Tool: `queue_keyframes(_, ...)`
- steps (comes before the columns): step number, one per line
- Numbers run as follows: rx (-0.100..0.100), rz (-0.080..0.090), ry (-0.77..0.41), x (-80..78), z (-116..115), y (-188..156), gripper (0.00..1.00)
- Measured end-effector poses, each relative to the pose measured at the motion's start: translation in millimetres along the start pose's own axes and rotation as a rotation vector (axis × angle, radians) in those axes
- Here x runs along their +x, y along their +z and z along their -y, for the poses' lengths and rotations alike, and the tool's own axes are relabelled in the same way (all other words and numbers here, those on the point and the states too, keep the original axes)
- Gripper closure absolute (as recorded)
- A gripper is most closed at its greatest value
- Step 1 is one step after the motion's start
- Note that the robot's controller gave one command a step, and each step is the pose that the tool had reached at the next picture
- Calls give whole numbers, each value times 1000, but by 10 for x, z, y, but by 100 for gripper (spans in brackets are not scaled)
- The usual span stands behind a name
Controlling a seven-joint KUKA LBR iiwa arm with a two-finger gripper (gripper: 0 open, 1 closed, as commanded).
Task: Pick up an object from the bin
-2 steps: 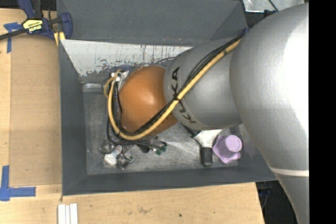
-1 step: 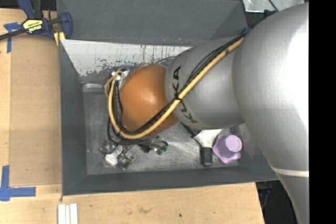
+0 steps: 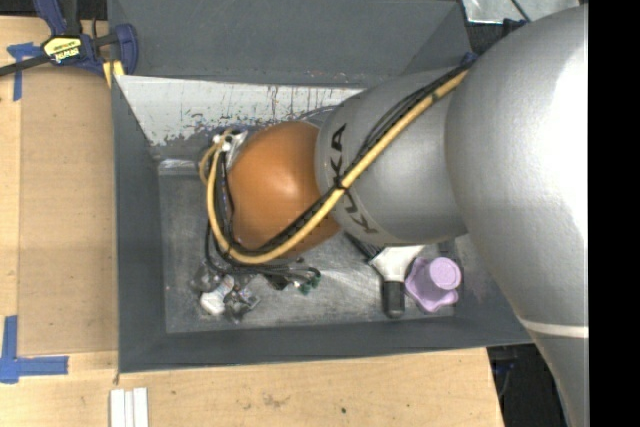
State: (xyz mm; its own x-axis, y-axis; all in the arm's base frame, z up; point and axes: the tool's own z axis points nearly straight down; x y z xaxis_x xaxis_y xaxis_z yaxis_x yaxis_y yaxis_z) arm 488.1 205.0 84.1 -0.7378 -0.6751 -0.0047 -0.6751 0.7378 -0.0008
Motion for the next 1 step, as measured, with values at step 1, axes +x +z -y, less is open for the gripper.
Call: queue_keyframes(1,0,0,1,0,0,-24,100)
